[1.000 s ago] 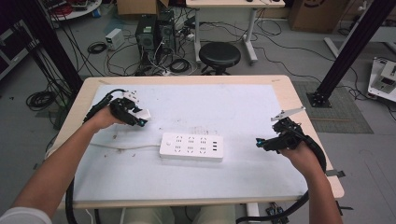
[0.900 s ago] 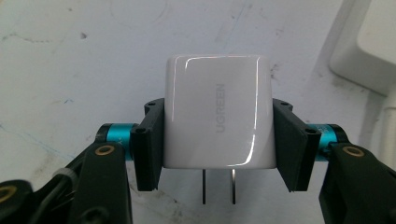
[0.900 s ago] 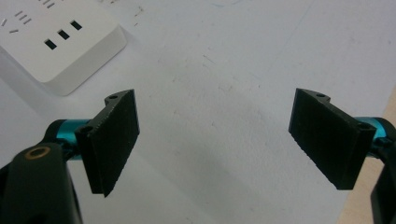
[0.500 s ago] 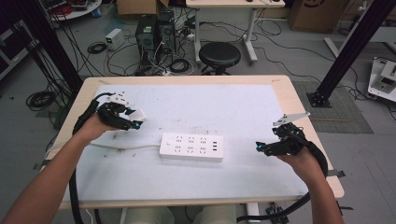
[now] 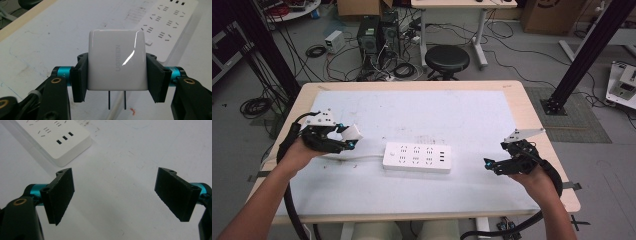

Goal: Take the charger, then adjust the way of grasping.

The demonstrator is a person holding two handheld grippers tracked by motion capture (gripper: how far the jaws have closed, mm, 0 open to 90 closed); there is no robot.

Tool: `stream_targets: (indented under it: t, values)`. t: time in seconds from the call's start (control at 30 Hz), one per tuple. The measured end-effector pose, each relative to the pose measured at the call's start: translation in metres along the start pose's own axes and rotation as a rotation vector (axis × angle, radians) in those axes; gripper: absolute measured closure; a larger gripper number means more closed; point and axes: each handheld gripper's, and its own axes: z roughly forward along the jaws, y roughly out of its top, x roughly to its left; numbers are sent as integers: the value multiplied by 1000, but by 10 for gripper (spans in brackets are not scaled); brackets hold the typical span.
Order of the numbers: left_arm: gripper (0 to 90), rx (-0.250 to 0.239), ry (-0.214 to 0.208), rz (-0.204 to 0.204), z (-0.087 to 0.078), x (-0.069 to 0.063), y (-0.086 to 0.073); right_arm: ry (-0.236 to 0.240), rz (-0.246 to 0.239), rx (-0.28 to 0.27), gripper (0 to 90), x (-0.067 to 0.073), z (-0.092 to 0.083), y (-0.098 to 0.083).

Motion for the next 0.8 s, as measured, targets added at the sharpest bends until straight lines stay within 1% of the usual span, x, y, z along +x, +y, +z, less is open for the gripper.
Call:
stream_targets:
  t: [0.03, 0.07, 0.1, 0.13, 0.17, 0.27, 0.3, 0.37, 0.5, 0.7, 0.8]
  values:
    - [426, 0, 0, 0, 0, 0, 0, 0, 0, 0, 164, 0, 0, 0]
    - [426, 0, 5, 12, -4, -5, 1, 11, -10, -1, 164, 2, 1, 1]
    - [426, 2, 9, 16, -5, -8, 1, 12, -15, -5, 164, 2, 2, 1]
    - [426, 2, 9, 16, -5, -8, 1, 12, -15, -5, 164, 2, 2, 1]
    - [426, 1, 8, 27, -6, -11, 1, 25, -15, -2, 164, 3, 4, 1]
    - [426, -5, 3, 30, -6, -14, 0, 38, -16, 1, 164, 4, 5, 1]
    - [426, -13, -3, 30, -6, -18, 0, 45, -23, 4, 164, 4, 6, 2]
    - [426, -17, -6, 33, -5, -21, 1, 47, -22, 4, 164, 5, 6, 3]
    - [426, -22, -18, 57, -6, -29, 5, 60, -22, 6, 164, 7, 2, 4]
    - [426, -24, -37, 97, -3, -41, 15, 62, -15, -4, 164, 10, 0, 3]
    - [426, -26, -49, 110, 0, -45, 18, 84, -4, -13, 165, 10, 1, 3]
